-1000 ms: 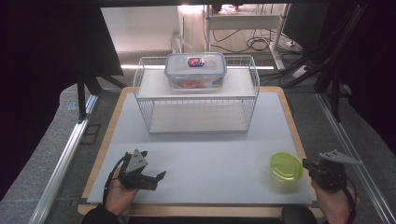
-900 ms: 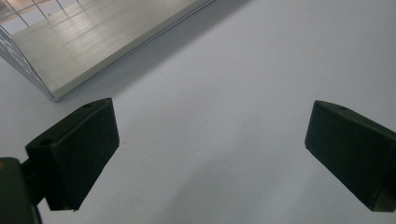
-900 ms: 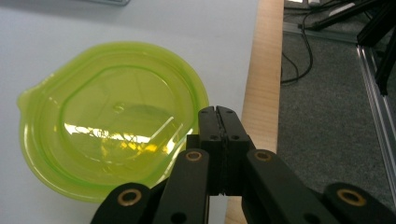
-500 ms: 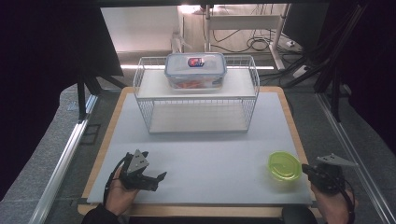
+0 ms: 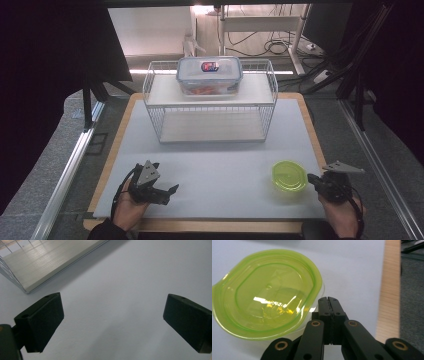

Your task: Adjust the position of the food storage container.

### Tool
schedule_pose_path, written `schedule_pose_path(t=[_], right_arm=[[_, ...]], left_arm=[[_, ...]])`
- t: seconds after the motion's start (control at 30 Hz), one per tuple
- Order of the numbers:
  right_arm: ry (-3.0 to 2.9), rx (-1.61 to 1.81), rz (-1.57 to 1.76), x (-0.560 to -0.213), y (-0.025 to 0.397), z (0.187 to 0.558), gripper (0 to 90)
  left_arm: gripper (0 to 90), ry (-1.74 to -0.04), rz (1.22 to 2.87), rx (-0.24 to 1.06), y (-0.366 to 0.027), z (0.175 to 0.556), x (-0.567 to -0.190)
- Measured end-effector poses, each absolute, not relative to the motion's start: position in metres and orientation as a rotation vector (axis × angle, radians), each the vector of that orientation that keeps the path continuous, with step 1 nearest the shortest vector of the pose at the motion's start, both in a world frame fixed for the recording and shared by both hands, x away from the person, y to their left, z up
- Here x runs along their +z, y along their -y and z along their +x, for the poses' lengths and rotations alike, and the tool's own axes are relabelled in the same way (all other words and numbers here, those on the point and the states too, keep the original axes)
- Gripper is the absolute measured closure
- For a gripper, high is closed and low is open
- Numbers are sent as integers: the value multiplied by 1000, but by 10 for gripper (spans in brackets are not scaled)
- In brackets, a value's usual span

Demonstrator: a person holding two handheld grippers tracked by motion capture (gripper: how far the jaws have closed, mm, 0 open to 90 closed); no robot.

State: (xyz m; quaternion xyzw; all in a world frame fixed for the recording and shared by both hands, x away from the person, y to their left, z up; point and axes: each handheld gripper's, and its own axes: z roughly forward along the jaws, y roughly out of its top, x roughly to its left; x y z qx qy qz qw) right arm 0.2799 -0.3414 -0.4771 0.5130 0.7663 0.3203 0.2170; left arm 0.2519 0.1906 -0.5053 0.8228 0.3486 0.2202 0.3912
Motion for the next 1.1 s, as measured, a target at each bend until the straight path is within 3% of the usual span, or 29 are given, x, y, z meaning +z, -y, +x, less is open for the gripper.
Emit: schedule_pose_path(t=[0.3, 1.1], right_arm=[[-2229, 899, 1375, -488, 316, 290, 900], [-2359, 962, 1419, -504, 296, 309, 898]], left_arm=[[30, -883, 2095, 559, -190, 252, -506], [32, -878, 2111, 556, -189, 253, -507]])
